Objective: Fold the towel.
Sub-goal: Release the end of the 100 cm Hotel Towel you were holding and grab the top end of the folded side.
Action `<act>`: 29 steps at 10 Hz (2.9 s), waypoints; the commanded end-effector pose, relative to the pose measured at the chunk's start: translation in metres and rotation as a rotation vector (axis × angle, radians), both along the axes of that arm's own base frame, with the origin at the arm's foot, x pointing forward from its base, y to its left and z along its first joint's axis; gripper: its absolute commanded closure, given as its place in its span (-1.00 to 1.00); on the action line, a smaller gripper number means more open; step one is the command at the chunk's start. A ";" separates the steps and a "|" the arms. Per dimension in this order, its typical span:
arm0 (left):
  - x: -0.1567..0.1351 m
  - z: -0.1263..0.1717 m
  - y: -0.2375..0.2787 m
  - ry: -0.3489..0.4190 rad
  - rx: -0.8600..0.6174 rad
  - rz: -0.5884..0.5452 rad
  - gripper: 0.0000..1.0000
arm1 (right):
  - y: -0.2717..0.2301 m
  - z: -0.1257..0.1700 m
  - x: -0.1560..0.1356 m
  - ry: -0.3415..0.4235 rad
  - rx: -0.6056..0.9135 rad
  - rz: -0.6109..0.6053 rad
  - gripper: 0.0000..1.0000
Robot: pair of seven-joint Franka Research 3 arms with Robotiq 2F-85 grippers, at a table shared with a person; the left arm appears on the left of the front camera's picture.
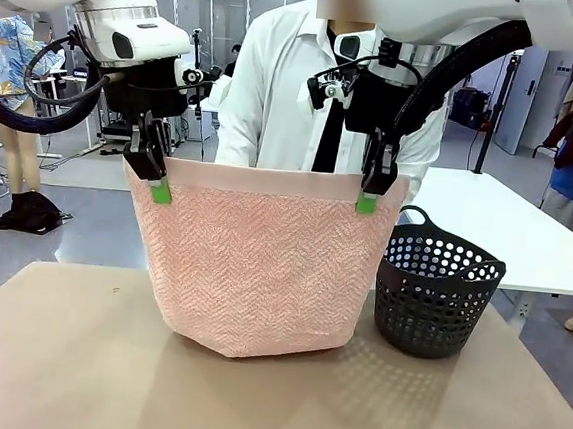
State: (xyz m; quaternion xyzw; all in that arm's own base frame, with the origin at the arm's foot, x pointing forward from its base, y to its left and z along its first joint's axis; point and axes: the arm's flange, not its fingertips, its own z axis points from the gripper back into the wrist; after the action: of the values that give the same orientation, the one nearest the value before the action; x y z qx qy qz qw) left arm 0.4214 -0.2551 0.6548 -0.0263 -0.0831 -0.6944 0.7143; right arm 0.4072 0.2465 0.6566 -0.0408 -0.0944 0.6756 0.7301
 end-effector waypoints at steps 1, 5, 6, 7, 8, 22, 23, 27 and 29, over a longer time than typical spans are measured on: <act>0.001 0.002 0.001 -0.003 -0.003 0.003 1.00 | 0.000 0.001 -0.002 -0.005 0.001 0.003 1.00; 0.001 0.002 0.001 -0.003 -0.003 0.003 1.00 | 0.000 0.001 -0.002 -0.005 0.001 0.003 1.00; 0.001 0.002 0.001 -0.003 -0.003 0.003 1.00 | 0.000 0.001 -0.002 -0.005 0.001 0.003 1.00; 0.001 0.002 0.001 -0.003 -0.003 0.003 1.00 | 0.000 0.001 -0.002 -0.005 0.001 0.003 1.00; 0.001 0.002 0.001 -0.003 -0.003 0.003 1.00 | 0.000 0.001 -0.002 -0.005 0.001 0.003 1.00; 0.001 0.002 0.001 -0.003 -0.003 0.003 1.00 | 0.000 0.001 -0.002 -0.005 0.001 0.003 1.00; 0.001 0.002 0.001 -0.003 -0.003 0.003 1.00 | 0.000 0.001 -0.002 -0.005 0.001 0.003 1.00; 0.001 0.002 0.001 -0.003 -0.003 0.003 1.00 | 0.000 0.001 -0.002 -0.005 0.001 0.003 1.00; 0.001 0.002 0.001 -0.003 -0.003 0.003 1.00 | 0.000 0.001 -0.002 -0.005 0.001 0.003 1.00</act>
State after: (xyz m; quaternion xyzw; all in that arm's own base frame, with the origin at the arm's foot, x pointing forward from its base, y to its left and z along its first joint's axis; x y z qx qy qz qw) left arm 0.4214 -0.2551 0.6548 -0.0263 -0.0831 -0.6944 0.7143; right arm 0.4072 0.2465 0.6566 -0.0408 -0.0944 0.6756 0.7300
